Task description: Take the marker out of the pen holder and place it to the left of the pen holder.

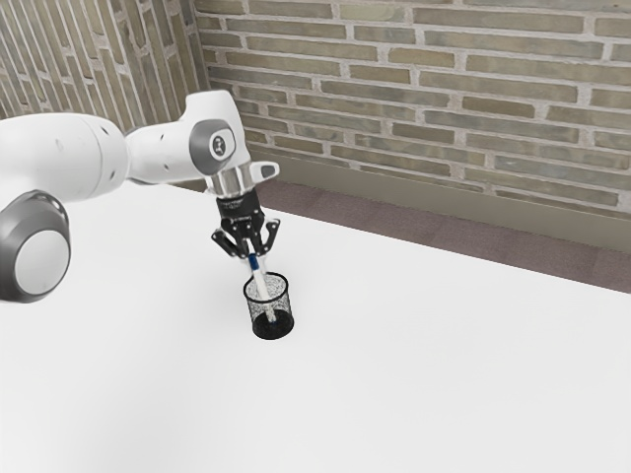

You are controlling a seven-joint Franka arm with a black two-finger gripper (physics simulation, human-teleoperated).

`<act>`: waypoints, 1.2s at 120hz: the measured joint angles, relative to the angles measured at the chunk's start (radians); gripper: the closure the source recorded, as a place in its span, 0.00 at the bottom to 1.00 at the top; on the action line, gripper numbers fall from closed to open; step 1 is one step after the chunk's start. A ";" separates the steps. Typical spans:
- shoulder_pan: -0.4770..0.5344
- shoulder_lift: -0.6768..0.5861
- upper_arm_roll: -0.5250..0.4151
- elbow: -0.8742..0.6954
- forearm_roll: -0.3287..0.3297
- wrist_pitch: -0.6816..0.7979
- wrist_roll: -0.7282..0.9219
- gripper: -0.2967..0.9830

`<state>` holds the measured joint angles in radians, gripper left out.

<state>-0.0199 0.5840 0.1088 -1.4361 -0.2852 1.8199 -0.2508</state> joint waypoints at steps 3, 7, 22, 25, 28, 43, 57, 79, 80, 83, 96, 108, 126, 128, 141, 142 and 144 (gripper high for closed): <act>0.000 -0.001 0.000 0.001 0.002 -0.001 -0.001 0.79; -0.001 -0.002 0.000 0.003 0.006 -0.002 -0.001 0.79; 0.001 -0.045 0.001 0.010 0.033 -0.020 -0.004 0.80; 0.001 -0.059 0.001 0.010 0.039 -0.026 -0.004 0.81; 0.001 -0.076 0.001 0.010 0.045 -0.033 -0.004 0.81; -0.004 -0.187 0.001 0.011 0.070 -0.085 -0.006 0.81; -0.007 -0.248 0.000 0.010 0.105 -0.157 -0.005 0.81; -0.008 -0.220 0.000 -0.036 0.211 -0.281 0.001 0.82; -0.008 -0.218 0.000 -0.040 0.214 -0.285 0.001 0.82; -0.008 -0.210 0.000 -0.054 0.223 -0.296 0.002 0.82; -0.015 -0.167 -0.002 -0.090 0.258 -0.331 0.005 0.82; -0.019 -0.127 -0.003 -0.096 0.272 -0.351 0.008 0.82; -0.020 -0.059 -0.006 -0.096 0.281 -0.366 0.011 0.82; -0.020 -0.055 -0.006 -0.095 0.281 -0.367 0.012 0.82; -0.019 -0.037 -0.007 -0.092 0.278 -0.371 0.016 0.78; -0.018 -0.037 -0.007 -0.091 0.277 -0.371 0.017 0.76; -0.017 -0.036 -0.007 -0.090 0.276 -0.372 0.020 0.73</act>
<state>-0.0371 0.5481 0.1021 -1.5257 -0.0092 1.4481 -0.2310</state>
